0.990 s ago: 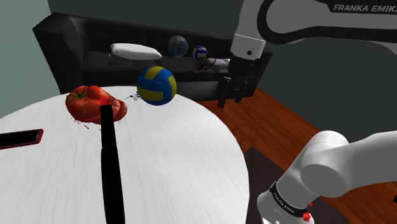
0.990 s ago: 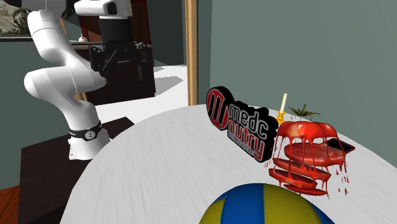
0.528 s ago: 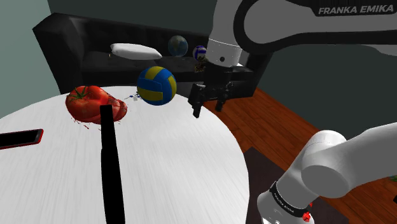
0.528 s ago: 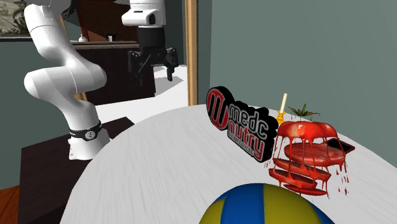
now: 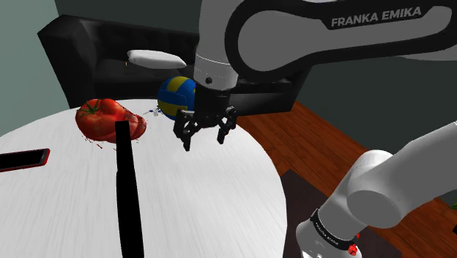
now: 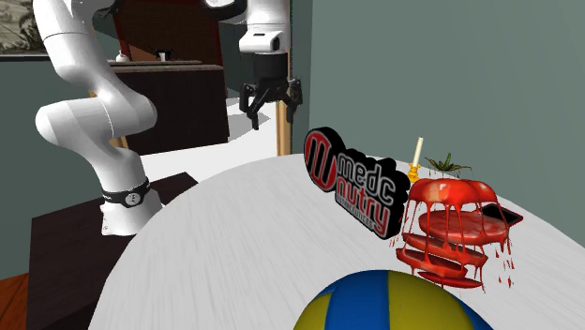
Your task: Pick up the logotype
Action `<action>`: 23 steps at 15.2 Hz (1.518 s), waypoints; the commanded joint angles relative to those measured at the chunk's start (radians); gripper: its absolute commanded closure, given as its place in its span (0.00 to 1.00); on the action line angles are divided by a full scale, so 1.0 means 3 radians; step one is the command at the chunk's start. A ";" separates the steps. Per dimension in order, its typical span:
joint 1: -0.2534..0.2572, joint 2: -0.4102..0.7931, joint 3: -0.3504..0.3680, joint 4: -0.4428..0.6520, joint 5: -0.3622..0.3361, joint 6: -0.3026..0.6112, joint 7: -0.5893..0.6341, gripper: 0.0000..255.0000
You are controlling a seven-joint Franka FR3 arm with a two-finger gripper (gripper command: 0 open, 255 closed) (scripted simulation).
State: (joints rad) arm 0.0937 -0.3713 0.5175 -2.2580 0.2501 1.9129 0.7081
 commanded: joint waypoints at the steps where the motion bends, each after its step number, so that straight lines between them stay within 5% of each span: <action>1: -0.0020 0.0207 0.0145 0.0128 -0.0056 0.0105 0.0236 0.00; 8: -0.0025 0.1170 0.0616 0.0820 -0.0627 0.0336 0.1215 0.00; 13: 0.0236 0.1978 0.0700 0.1488 -0.1256 0.0305 0.1944 0.00; 23: 0.0284 0.2101 0.0644 0.1279 -0.1356 0.0608 0.2003 0.00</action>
State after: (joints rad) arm 0.1780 0.2578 0.7107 -1.8728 -0.1554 2.0927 1.3076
